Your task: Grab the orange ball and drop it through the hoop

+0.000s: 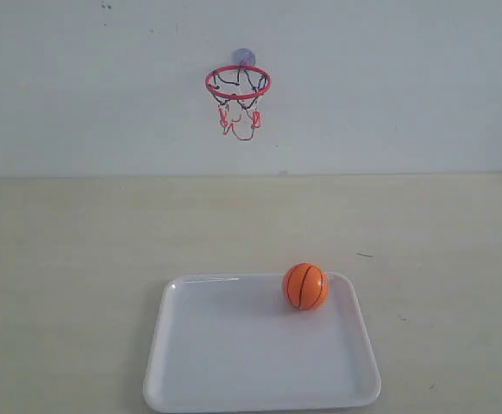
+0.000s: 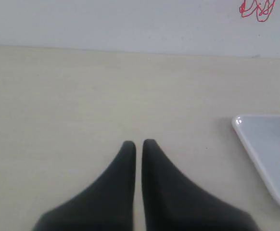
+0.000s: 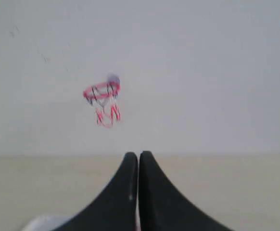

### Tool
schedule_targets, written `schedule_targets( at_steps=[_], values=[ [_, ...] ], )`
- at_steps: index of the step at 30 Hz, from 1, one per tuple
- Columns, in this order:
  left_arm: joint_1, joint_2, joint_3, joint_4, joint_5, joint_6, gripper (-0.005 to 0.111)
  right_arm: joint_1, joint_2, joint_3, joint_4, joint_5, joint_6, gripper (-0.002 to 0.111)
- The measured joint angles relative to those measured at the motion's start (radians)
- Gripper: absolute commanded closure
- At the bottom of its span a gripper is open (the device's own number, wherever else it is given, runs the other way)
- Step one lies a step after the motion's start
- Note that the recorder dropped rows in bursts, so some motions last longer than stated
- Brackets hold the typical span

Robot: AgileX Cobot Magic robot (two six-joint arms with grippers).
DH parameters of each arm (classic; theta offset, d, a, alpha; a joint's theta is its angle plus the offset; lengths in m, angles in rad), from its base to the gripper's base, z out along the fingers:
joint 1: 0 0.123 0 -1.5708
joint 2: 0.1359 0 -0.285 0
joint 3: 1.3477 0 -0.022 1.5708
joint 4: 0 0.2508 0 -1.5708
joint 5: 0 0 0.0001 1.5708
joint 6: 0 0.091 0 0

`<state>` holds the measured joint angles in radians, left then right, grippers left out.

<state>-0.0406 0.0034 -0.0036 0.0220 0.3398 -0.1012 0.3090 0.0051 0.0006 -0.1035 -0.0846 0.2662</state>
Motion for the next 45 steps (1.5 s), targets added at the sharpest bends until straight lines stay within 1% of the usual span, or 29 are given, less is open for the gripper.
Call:
schedule_targets(
  at_steps=[5, 9, 10, 12, 15, 17, 20, 22, 25, 29, 33, 36, 40, 45],
  values=[
    [0.0, 0.0, 0.0, 0.0, 0.0, 0.0, 0.103, 0.0, -0.002, 0.0, 0.0, -0.262, 0.0, 0.108],
    [0.0, 0.0, 0.0, 0.0, 0.0, 0.0, 0.103, 0.0, -0.002, 0.0, 0.032, -0.553, -0.016, 0.108],
    [0.0, 0.0, 0.0, 0.0, 0.0, 0.0, 0.103, 0.0, -0.004, -0.008, 0.052, -0.6, -0.019, 0.108],
    [0.0, 0.0, 0.0, 0.0, 0.0, 0.0, 0.103, 0.0, -0.004, -0.05, 0.127, -0.611, -0.044, 0.108],
    [0.0, 0.0, 0.0, 0.0, 0.0, 0.0, 0.103, 0.0, 0.008, -0.184, 0.295, -0.517, -0.166, 0.108],
    [0.0, 0.0, 0.0, 0.0, 0.0, 0.0, 0.103, 0.0, 0.062, -0.287, 0.405, -0.407, -0.296, 0.108],
    [0.0, 0.0, 0.0, 0.0, 0.0, 0.0, 0.103, 0.0, 0.202, -0.419, 0.473, -0.2, -0.446, 0.108],
    [0.0, 0.0, 0.0, 0.0, 0.0, 0.0, 0.103, 0.0, 0.308, -0.494, 0.486, -0.033, -0.5, 0.108],
    [0.0, 0.0, 0.0, 0.0, 0.0, 0.0, 0.103, 0.0, 0.493, -0.583, 0.49, 0.261, -0.532, 0.108],
    [0.0, 0.0, 0.0, 0.0, 0.0, 0.0, 0.103, 0.0, 0.76, -0.619, 0.49, 0.59, -0.535, 0.108],
    [0.0, 0.0, 0.0, 0.0, 0.0, 0.0, 0.103, 0.0, 0.986, -0.621, 0.482, 0.821, -0.405, 0.108],
    [0.0, 0.0, 0.0, 0.0, 0.0, 0.0, 0.103, 0.0, 1.106, -0.621, 0.48, 0.903, -0.339, 0.108],
    [0.0, 0.0, 0.0, 0.0, 0.0, 0.0, 0.103, 0.0, 1.211, -0.621, 0.478, 0.918, -0.332, 0.108],
    [0.0, 0.0, 0.0, 0.0, 0.0, 0.0, 0.103, 0.0, 1.271, -0.648, 0.478, 0.933, -0.416, 0.108]
  ],
)
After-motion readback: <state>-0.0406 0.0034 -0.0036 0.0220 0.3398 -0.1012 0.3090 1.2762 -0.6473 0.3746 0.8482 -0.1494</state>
